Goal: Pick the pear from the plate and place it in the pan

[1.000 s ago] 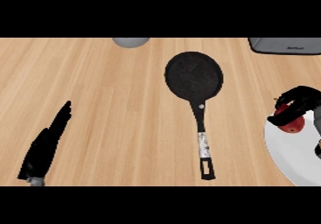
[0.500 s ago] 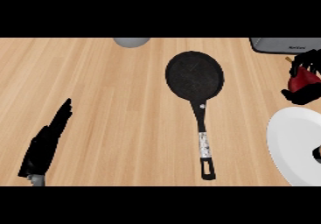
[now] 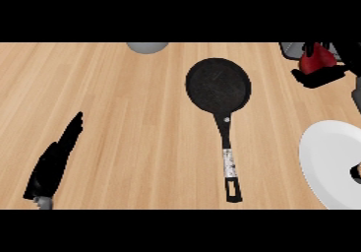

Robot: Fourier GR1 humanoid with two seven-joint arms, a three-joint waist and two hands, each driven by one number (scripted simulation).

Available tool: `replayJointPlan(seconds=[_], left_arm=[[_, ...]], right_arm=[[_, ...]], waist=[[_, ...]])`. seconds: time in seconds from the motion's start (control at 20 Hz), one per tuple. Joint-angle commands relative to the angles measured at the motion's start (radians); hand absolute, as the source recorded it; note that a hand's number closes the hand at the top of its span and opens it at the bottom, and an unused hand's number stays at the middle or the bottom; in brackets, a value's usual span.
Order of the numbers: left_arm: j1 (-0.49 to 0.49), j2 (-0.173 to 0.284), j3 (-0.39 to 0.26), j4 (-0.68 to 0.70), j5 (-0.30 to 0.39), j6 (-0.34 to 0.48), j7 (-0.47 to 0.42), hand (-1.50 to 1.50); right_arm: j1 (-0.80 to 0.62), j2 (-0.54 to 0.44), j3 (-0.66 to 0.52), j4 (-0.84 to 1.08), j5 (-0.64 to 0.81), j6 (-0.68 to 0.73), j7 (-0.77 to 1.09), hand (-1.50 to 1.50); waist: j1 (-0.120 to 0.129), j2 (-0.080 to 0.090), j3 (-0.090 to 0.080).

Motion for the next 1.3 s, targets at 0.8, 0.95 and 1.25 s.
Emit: replayJointPlan(seconds=[0.8, 0.95, 1.25], left_arm=[[-0.018, -0.014, 0.0, -0.026, -0.006, -0.034, 0.009, 0.0], [-0.074, -0.03, -0.017, 0.009, -0.033, -0.021, 0.027, 0.0], [-0.073, -0.043, -0.009, 0.043, -0.039, -0.007, 0.001, 0.0]], right_arm=[[-0.417, 0.475, -0.024, 0.627, 0.077, -0.063, 0.01, 1.5], [-0.395, 0.536, 0.029, 0.681, 0.133, -0.095, 0.005, 1.5], [-0.385, 0.588, -0.105, 0.775, -0.008, 0.083, 0.06, -1.5]], waist=[[0.043, 0.017, -0.001], [0.049, 0.027, -0.001], [0.047, 0.033, -0.001]])
